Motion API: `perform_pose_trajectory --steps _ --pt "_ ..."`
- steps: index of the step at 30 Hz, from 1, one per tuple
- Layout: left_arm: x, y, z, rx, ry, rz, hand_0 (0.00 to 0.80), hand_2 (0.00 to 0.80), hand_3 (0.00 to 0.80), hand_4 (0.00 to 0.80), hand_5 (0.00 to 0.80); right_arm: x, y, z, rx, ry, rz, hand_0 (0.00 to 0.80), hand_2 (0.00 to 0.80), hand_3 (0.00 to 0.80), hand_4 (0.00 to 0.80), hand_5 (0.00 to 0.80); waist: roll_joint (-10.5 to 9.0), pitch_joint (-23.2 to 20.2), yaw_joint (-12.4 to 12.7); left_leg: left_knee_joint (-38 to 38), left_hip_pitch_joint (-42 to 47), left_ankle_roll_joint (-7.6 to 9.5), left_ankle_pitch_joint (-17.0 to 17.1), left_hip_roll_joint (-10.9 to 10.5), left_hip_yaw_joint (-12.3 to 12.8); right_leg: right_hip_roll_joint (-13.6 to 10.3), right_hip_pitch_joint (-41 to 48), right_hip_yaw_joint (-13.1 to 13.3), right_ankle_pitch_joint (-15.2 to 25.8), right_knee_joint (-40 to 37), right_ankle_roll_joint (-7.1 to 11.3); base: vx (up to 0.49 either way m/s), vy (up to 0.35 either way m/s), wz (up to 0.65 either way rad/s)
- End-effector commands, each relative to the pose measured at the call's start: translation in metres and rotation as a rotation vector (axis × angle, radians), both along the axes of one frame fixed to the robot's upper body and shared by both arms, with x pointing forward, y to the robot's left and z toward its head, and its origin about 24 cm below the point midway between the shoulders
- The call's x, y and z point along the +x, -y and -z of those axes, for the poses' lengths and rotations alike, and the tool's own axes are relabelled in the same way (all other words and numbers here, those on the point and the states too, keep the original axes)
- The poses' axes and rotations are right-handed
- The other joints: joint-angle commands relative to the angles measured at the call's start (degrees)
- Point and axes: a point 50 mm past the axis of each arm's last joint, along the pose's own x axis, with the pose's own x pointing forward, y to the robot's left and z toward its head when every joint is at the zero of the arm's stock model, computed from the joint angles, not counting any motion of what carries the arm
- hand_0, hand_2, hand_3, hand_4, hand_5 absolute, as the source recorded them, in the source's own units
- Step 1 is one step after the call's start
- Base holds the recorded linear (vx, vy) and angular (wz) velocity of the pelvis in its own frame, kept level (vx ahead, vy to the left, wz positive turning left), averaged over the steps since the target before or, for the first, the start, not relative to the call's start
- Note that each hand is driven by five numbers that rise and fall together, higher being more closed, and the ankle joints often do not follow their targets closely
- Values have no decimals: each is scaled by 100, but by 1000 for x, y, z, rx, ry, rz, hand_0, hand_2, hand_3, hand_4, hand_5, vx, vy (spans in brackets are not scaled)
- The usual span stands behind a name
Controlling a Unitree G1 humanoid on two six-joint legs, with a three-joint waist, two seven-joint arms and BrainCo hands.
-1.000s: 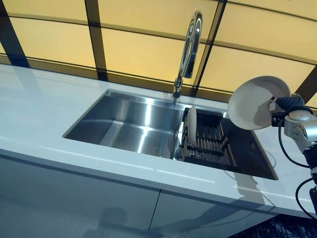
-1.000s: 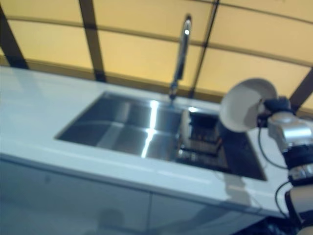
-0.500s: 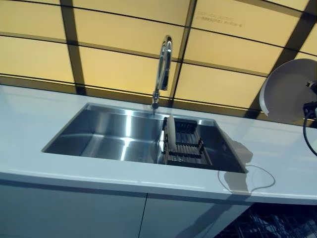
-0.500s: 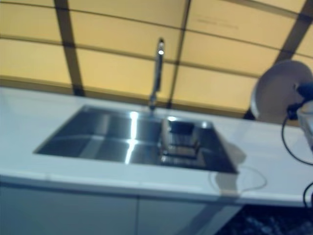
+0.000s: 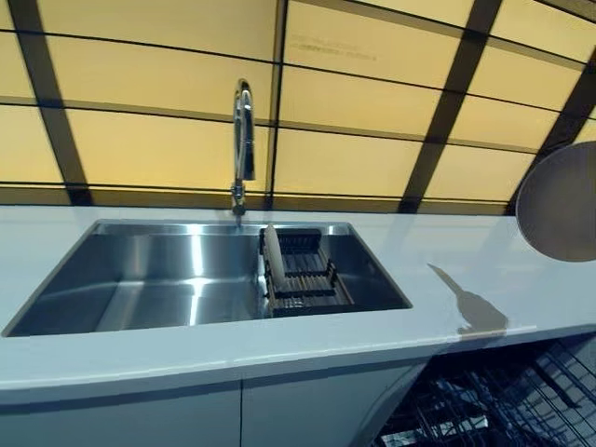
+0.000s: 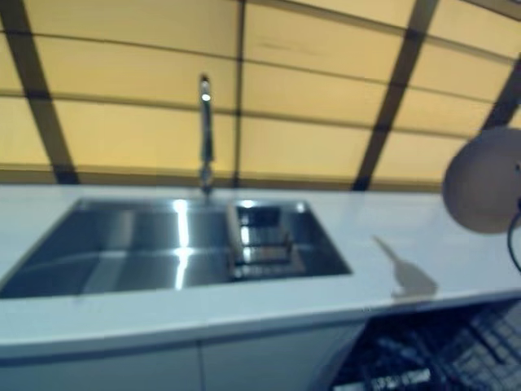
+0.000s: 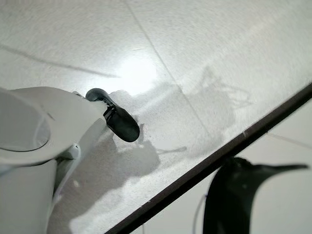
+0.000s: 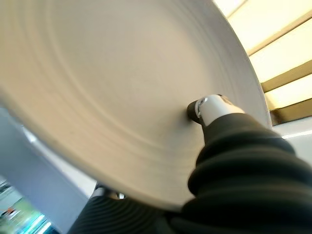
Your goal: Take plates into dishwasher
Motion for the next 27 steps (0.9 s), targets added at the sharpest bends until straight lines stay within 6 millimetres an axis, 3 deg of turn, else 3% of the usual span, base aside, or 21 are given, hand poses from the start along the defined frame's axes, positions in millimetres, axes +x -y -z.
perform_pose_trajectory --steps 1,11,16,21,27 --pt "7 -13 -5 58 -33 87 0 0 0 0 0 -20 -1 -45 -156 104 -12 800 800 800 800 800 16 140 -29 177 127 363 -669 -191 -259 54 182 -108 -313 46 454 -4 -22 -9" --pt "10 -16 -7 70 -20 89 0 0 0 0 0 -36 15 -14 -166 17 -34 800 800 800 800 800 67 226 -335 162 106 376 -683 -156 -95 122 24 63 -284 62 463 -7 -37 -14" --pt "10 -17 -7 69 -16 87 0 0 0 0 0 -48 24 16 -157 -26 -58 800 800 800 800 800 136 319 -512 154 75 371 -686 -141 -2 160 -50 139 -295 60 435 -32 -40 -10" --pt "11 -17 -7 65 -18 91 0 0 0 0 0 -50 23 25 -160 -44 -72 800 800 800 800 800 155 328 -548 160 84 372 -701 -146 25 170 -64 164 -306 64 425 -2 -14 -8" --pt "9 -13 -5 56 -11 88 0 0 0 0 0 -49 7 53 -291 -74 -118 800 800 800 800 800 262 379 -731 138 98 361 -709 -164 101 209 -122 246 -323 76 410 0 0 0"
